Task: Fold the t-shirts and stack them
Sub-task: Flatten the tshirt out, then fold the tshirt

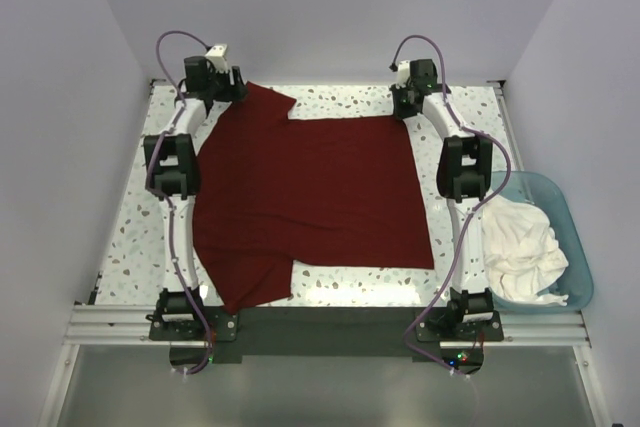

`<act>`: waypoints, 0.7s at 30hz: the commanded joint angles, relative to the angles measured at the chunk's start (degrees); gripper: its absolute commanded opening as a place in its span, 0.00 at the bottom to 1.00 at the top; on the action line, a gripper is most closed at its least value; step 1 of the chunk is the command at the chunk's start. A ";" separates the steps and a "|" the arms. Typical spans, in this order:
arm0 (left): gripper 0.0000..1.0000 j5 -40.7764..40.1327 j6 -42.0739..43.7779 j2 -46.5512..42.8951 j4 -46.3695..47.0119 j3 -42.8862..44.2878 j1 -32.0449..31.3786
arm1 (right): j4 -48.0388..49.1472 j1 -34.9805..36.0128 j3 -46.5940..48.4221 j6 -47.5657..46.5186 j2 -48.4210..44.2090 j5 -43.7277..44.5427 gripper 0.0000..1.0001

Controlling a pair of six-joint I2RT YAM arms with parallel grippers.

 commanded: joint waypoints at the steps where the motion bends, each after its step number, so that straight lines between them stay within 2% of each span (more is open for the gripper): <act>1: 0.71 -2.28 -1.70 2.21 3.25 4.28 -0.08 | -1.61 -0.02 -1.56 0.28 0.07 -1.39 0.04; 2: 0.71 -3.16 -1.88 2.99 3.34 4.64 -0.34 | -1.69 -0.02 -1.30 0.28 0.07 -1.40 0.00; 9: 0.70 -6.24 -0.56 5.20 0.97 7.63 -2.10 | -2.04 -0.02 -1.55 -0.78 -0.81 -1.48 0.00; 16: 0.63 -6.25 -2.31 7.39 -1.58 8.68 -2.37 | -1.43 -0.02 -3.23 -1.92 -1.87 -1.40 0.00; 18: 0.58 -5.54 -2.93 8.10 -2.37 9.56 -2.37 | -1.52 -0.02 -2.88 -2.10 -1.69 -1.40 0.00; 21: 0.43 -4.48 -2.49 7.92 -1.41 9.56 -2.37 | -1.69 -0.02 -2.52 -2.71 -1.78 -2.10 0.00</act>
